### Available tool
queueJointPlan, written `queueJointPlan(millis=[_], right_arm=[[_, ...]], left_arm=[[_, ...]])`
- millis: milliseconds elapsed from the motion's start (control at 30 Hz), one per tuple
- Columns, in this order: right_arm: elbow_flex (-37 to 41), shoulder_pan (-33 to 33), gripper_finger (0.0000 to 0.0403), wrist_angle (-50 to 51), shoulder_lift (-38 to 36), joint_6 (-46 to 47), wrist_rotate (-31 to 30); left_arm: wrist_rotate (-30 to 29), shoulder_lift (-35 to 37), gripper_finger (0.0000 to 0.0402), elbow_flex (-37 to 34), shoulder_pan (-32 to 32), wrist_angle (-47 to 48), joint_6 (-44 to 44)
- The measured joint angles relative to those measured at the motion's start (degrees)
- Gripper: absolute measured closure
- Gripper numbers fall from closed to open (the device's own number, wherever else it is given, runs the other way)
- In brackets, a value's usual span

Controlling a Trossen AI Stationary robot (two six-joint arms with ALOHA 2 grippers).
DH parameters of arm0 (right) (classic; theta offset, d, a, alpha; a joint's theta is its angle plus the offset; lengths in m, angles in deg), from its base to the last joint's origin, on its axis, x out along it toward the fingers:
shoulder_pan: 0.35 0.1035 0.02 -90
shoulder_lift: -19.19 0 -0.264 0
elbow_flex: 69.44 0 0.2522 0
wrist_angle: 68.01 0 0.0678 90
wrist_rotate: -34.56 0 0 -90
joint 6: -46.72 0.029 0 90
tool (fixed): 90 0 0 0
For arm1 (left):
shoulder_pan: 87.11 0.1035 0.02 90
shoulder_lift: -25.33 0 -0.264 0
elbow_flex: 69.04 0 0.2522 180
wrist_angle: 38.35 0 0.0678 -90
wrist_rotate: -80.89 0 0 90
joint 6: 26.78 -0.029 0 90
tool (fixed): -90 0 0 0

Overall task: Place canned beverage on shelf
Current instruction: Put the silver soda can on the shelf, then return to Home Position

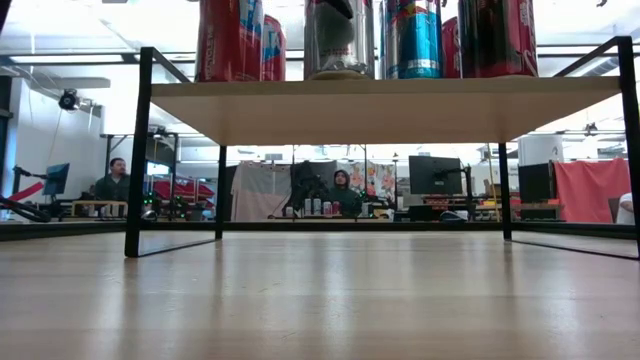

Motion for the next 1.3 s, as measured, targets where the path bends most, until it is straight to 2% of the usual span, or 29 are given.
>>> queueJointPlan(millis=[1033, 1300], right_arm=[[0.0, 0.0, 0.0003, 0.01, 0.02, -0.06, -0.01], [0.0, 0.0, 0.0003, 0.0, 0.02, 0.0, 0.01]], left_arm=[[-0.12, 0.02, 0.0284, -0.04, 1.63, 5.42, -0.94], [0.75, 0.02, 0.0284, -0.02, -0.87, 5.38, 0.42]])
